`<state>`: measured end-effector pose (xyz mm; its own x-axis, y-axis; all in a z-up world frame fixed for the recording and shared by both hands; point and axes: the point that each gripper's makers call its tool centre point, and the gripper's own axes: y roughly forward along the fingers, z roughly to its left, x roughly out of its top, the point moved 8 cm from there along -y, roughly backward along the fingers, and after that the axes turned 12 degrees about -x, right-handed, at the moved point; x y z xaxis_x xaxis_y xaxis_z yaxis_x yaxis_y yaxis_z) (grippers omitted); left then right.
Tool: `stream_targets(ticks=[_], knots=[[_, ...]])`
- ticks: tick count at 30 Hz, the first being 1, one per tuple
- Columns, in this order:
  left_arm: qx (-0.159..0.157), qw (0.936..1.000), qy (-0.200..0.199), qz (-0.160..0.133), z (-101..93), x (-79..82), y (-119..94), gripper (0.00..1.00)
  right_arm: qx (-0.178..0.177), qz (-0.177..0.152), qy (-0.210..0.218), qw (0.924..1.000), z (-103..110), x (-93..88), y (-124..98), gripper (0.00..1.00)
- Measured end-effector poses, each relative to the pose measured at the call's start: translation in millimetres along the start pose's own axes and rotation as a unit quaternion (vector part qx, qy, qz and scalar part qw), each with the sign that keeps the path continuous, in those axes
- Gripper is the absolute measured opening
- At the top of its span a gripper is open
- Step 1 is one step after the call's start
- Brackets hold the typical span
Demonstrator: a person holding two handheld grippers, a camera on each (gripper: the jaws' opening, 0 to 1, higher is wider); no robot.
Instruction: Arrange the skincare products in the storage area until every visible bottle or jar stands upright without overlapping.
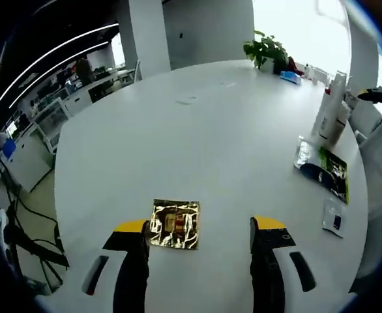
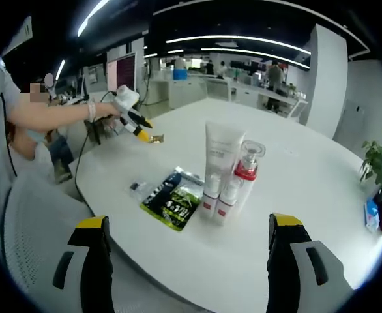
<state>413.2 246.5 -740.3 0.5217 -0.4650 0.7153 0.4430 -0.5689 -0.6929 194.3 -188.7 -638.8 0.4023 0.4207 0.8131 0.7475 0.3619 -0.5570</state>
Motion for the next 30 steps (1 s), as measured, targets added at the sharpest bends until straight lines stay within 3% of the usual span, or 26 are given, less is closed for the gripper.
stream_targets(ticks=[14, 30], knots=[[0.012, 0.9998, -0.015, 0.01, 22.3, -12.4, 14, 0.63, -0.003, 0.011, 0.009, 0.9999, -2, 1.4, 6, 1.0], [0.008, 0.9998, -0.006, 0.019, 33.4, -11.0, 26, 0.56, 0.002, 0.017, 0.011, 0.9998, -2, 4.5, 14, 1.0]])
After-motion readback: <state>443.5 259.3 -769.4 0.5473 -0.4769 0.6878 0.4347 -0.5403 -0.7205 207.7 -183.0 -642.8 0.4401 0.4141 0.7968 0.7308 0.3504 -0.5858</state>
